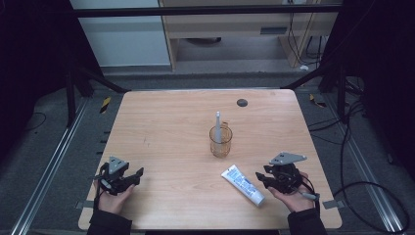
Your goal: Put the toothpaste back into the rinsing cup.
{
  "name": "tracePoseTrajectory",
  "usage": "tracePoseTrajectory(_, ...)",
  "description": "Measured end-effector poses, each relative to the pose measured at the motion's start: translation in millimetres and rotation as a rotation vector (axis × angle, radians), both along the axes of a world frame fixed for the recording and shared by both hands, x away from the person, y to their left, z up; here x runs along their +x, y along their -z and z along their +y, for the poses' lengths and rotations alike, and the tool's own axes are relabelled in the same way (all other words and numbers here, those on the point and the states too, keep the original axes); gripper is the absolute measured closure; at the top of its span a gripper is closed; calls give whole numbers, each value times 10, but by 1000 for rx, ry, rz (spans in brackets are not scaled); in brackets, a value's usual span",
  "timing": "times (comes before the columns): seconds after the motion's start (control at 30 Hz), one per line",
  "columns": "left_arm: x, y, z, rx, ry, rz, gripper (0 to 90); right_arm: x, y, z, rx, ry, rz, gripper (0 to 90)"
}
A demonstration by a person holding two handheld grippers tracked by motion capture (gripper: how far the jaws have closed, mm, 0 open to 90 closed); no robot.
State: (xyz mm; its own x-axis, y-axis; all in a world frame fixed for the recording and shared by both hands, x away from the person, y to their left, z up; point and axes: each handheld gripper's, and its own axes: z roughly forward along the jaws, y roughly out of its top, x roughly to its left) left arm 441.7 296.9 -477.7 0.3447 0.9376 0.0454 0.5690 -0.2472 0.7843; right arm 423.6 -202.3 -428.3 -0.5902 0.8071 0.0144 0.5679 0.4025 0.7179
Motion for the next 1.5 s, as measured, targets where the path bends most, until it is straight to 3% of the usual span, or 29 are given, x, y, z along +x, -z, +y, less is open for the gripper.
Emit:
tracePoseTrajectory(0.63, 38, 19, -18, 9, 2, 18, 369, 114, 8, 283, -73, -52, 54, 520)
tracePoseTrajectory(1.0, 36, 22, -22, 19, 14, 19, 368, 161, 25, 471, -82, -81, 87, 486)
tracePoseTrajectory(1.37, 38, 26, -17, 19, 14, 21, 367, 271, 88, 608, -93, -81, 141, 412)
tracePoseTrajectory(1.5, 37, 25, -19, 20, 15, 21, 366, 310, 112, 648, -118, -77, 151, 403)
